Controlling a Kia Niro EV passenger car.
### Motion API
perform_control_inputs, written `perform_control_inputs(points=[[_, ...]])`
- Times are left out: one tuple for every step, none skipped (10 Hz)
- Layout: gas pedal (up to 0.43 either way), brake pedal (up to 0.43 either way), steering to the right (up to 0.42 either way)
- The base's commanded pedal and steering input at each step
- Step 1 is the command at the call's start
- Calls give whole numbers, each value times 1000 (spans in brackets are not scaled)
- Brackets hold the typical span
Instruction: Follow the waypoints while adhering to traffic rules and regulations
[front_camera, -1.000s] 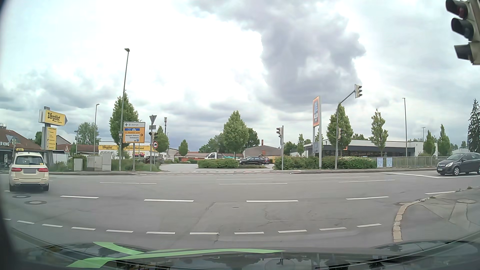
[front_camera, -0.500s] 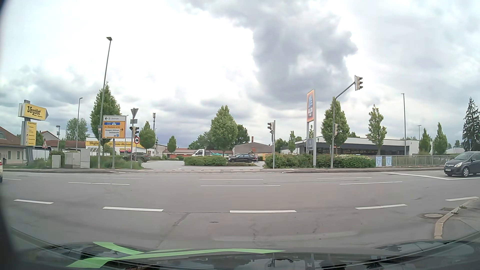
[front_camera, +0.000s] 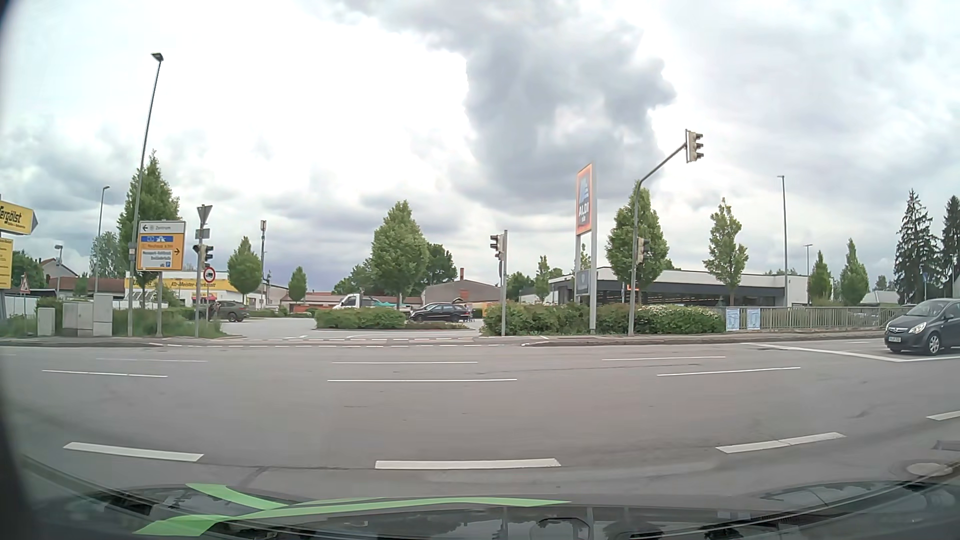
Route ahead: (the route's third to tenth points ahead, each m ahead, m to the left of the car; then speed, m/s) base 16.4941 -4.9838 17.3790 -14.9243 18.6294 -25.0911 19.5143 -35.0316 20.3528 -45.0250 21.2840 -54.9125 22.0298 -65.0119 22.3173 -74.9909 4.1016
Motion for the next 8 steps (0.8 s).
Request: perform_control_inputs(points=[[47, 0, 229], [47, 0, 259], [47, 0, 274], [47, 0, 287], [47, 0, 312], [47, 0, 354], [28, 0, 379], [28, 0, 403]])
